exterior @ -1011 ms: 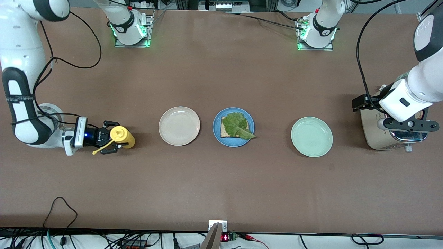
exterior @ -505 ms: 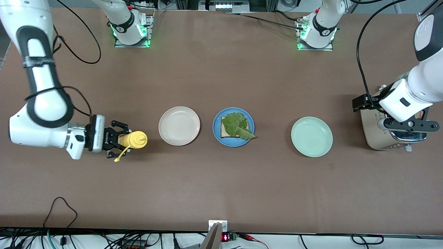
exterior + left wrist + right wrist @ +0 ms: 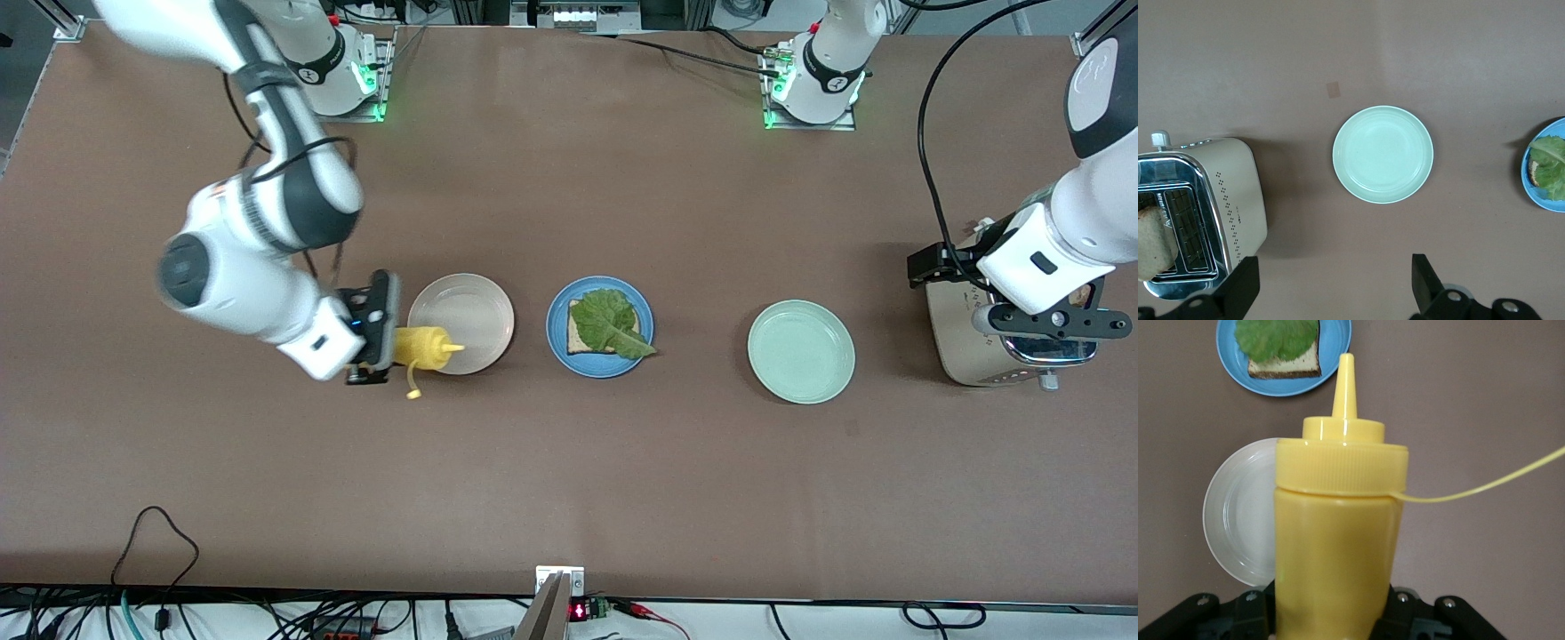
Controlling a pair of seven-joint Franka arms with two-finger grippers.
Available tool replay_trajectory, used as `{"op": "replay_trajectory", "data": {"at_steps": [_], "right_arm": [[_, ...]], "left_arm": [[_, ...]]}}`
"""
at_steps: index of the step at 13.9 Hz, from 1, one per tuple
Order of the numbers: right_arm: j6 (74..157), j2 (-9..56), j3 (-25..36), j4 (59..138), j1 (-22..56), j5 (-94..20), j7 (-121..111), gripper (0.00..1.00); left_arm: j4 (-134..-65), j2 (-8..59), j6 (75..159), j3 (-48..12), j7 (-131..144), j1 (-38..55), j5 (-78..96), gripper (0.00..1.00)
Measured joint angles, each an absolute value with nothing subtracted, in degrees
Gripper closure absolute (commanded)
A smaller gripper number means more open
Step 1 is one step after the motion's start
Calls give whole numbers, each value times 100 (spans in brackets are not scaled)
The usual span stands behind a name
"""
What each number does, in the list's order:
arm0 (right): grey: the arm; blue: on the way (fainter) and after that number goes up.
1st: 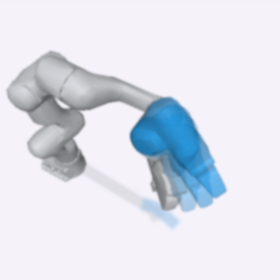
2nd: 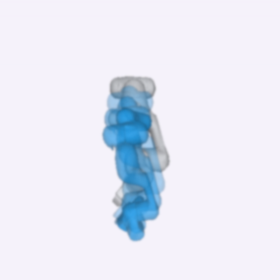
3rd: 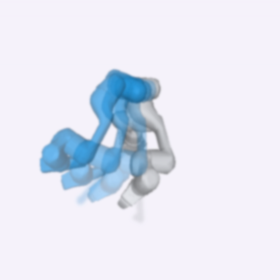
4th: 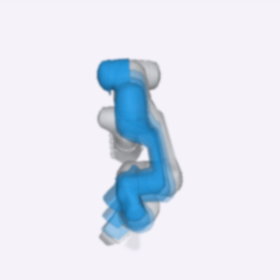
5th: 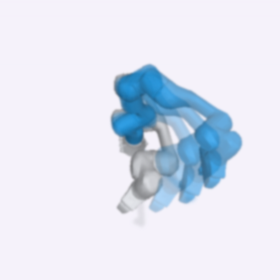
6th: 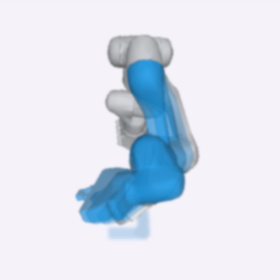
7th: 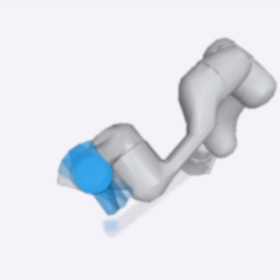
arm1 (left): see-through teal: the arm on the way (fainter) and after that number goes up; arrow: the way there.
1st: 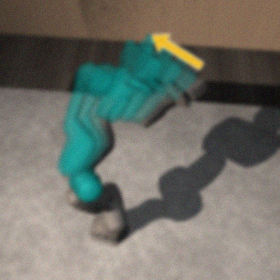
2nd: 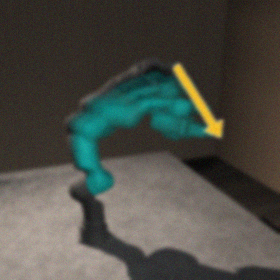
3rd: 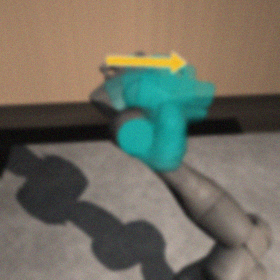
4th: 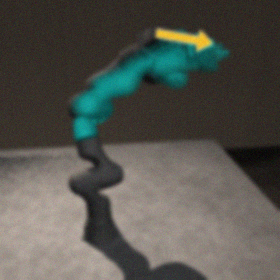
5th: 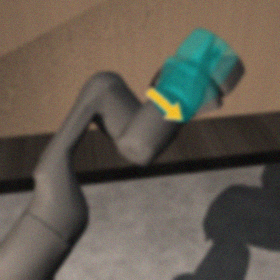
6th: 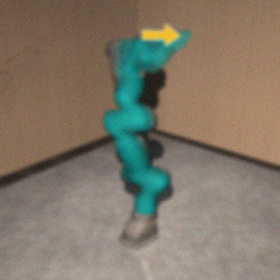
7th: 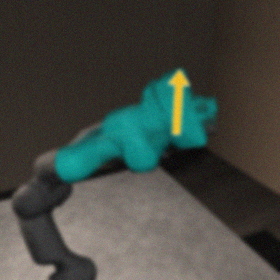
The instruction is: Make sandwich in blue plate with both arms
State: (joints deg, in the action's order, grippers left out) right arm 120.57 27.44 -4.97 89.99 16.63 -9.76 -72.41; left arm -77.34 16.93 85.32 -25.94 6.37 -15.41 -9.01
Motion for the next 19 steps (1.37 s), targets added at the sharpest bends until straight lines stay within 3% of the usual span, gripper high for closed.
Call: {"op": "replay_trajectory", "data": {"at_steps": [10, 19], "right_arm": [[12035, 3256, -489, 8823, 3441, 2307, -4202, 69], [11334, 4030, -464, 8068, 4099, 3227, -3472, 67]], "left_arm": [[-7734, 1694, 8531, -2594, 637, -1546, -898, 0], [-7734, 1699, 8466, -2594, 637, -1584, -858, 0]]}}
